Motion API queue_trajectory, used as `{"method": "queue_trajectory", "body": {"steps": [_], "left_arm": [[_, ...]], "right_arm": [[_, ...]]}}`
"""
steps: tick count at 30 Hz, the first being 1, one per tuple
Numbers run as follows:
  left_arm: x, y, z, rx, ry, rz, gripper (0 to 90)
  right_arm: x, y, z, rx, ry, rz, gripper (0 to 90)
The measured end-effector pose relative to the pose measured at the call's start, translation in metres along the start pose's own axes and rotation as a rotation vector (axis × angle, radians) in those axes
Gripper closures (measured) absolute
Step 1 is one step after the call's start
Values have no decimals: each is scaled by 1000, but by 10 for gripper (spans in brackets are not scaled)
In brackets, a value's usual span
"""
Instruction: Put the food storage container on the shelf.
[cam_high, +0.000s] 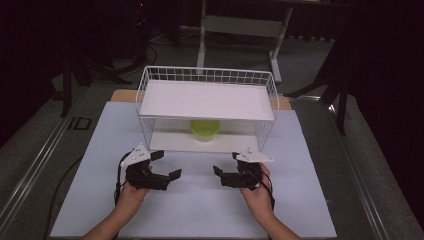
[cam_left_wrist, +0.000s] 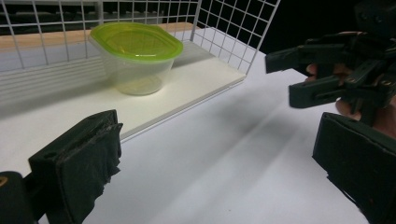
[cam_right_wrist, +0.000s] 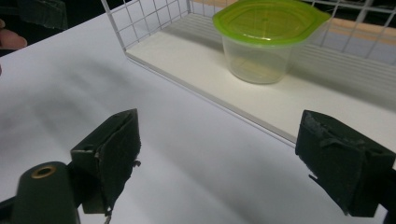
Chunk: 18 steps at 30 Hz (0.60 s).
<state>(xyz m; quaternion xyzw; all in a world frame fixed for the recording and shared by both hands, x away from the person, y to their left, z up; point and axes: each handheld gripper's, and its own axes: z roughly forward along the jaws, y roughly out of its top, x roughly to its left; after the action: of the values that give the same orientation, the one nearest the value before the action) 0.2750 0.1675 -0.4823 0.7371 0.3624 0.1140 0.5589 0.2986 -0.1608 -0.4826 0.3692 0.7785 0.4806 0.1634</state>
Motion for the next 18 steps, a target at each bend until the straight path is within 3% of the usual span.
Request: {"method": "queue_trajectory", "body": {"steps": [11, 14, 18], "left_arm": [[0, -7, -15, 17, 9, -9, 19], [1, -10, -18, 17, 11, -20, 19], [-2, -15, -20, 47, 18, -31, 19]], "right_arm": [[-13, -6, -29, -13, 3, 21, 151], [-18, -9, -36, -21, 23, 24, 150], [-22, -13, -45, -25, 18, 18, 151]]}}
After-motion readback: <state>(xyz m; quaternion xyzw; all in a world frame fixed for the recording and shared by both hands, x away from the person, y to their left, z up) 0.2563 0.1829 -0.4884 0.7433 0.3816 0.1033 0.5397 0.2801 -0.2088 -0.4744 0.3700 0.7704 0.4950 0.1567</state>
